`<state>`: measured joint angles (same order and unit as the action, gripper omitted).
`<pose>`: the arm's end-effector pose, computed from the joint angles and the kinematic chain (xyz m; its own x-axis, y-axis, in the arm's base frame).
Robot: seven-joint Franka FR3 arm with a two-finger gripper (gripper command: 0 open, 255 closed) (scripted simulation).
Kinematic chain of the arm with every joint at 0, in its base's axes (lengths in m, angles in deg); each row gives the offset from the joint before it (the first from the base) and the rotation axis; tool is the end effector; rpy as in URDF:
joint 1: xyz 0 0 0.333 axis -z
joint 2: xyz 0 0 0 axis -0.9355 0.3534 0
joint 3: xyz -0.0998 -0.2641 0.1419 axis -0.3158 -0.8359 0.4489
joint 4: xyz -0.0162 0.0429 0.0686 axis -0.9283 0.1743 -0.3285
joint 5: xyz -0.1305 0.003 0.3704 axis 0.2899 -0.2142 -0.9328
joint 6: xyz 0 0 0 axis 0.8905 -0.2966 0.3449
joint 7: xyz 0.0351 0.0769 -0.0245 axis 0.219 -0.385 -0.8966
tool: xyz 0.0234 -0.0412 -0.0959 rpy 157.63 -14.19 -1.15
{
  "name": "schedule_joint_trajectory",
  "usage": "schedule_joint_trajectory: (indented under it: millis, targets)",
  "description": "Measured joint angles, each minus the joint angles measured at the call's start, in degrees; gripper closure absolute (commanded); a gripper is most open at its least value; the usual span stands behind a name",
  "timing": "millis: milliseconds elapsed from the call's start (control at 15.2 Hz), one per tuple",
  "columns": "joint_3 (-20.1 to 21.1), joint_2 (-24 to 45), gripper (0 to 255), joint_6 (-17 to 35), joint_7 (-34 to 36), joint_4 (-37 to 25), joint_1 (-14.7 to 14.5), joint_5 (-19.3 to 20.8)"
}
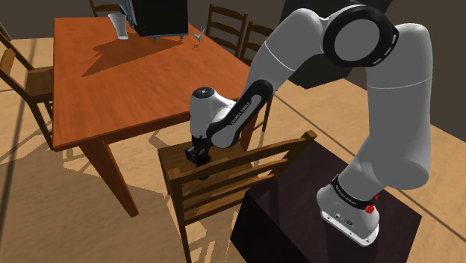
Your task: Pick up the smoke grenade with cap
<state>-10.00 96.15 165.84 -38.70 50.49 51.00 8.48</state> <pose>0.4923 0.2964 0.1465 0.9882 0.1474 0.0421 0.1478 -0.9890 -0.0075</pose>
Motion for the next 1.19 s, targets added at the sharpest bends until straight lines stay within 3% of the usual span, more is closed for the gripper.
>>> schedule_joint_trajectory:
  millis: [1188]
  targets:
    - [3.65,-9.86,255,-8.10,-2.97,1.76,2.66,-4.21]
